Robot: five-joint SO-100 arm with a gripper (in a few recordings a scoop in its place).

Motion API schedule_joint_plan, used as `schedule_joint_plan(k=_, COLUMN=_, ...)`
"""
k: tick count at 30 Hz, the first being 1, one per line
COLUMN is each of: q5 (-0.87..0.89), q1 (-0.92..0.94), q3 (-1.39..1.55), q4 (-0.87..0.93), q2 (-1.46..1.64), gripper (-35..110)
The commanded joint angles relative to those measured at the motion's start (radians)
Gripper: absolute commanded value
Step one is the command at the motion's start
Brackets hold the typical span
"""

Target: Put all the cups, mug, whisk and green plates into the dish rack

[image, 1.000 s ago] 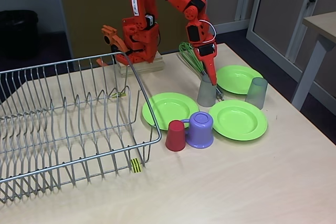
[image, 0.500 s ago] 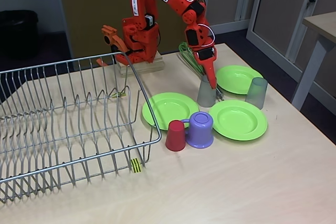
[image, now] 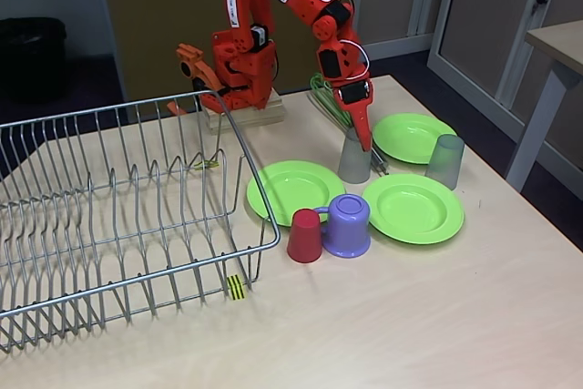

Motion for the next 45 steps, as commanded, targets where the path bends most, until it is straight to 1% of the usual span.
schedule_joint_plan(k=1, q5=0.008, q1=0.000, q3=-0.106, q4=0.172, q2=0.072, gripper=11)
schedule_joint_plan(k=6, q5=-0.038, q1=0.017, q3=-0.296, q4=0.413, q2=0.124, gripper=11)
schedule_joint_plan(k=11, q5=-0.143, q1=0.072, q3=-0.500, q4=0.583, q2=0.112, gripper=11)
schedule_joint_plan(k=16, q5=-0.345, q1=0.210, q3=-0.744, q4=0.753, q2=0.063, gripper=11)
schedule_joint_plan(k=22, q5=-0.647, q1=0.483, q3=-0.988, q4=0.913, q2=0.017, gripper=10)
schedule_joint_plan(k=26, q5=-0.861, q1=0.695, q3=-1.124, q4=0.956, q2=-0.046, gripper=10)
schedule_joint_plan(k=29, q5=-1.006, q1=0.853, q3=-1.201, q4=0.953, q2=-0.118, gripper=10)
schedule_joint_plan(k=34, q5=-1.203, q1=1.085, q3=-1.422, q4=0.959, q2=-0.354, gripper=10)
schedule_joint_plan(k=39, q5=-1.347, q1=1.232, q3=-1.591, q4=0.910, q2=-0.641, gripper=10)
schedule_joint_plan(k=45, q5=-1.440, q1=1.316, q3=-1.848, q4=0.914, q2=-0.950, gripper=10)
